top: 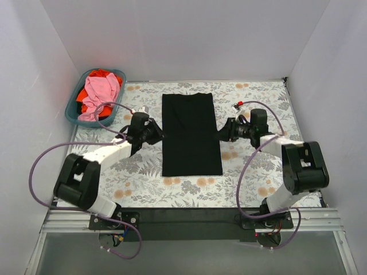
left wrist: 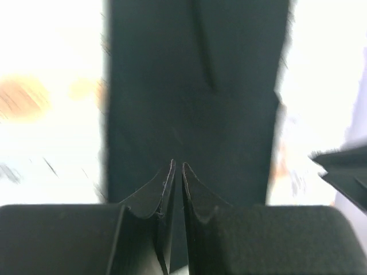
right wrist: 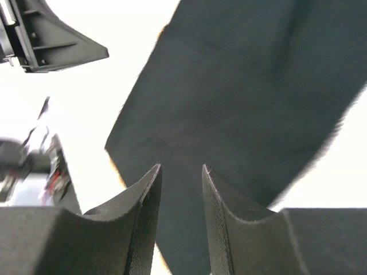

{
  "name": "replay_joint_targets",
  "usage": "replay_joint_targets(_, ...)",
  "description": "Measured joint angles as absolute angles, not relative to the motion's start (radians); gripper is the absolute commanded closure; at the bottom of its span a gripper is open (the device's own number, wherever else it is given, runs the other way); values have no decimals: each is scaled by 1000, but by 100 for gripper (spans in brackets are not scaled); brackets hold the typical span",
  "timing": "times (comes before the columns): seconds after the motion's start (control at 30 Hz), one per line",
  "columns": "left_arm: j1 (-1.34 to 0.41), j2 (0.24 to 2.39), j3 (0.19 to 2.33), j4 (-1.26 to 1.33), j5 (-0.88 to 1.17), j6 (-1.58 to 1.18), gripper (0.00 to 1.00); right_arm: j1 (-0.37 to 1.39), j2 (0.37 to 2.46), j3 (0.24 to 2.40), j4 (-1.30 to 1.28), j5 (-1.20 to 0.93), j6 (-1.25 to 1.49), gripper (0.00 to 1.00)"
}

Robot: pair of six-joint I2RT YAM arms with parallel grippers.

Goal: Fold and stack the t-shirts
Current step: Fold the tshirt

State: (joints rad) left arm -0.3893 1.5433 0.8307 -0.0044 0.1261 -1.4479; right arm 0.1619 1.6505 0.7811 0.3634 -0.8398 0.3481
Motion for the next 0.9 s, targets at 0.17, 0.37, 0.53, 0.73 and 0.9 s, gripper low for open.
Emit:
replay_joint_targets(0.17,-549,1328,661,-30,179,-1481,94,210,1483,556,395,-890,364,59)
replay_joint_targets(0.37,-585,1308,436,-69,203,-1558,100,217,1486,340,395,-880,364,59)
replay_joint_targets(0.53,-582,1301,434,-75,189,-1612,100,189,1544,303,510,-923,413,60)
replay_joint_targets(0.73,-584,1182,439,-220,103,-1644,78,183,1456,271,503,-876,447,53)
replay_joint_targets(0.9,-588,1075,535,-426,-17,-1642,38,236,1227,311,268,-703,406,29)
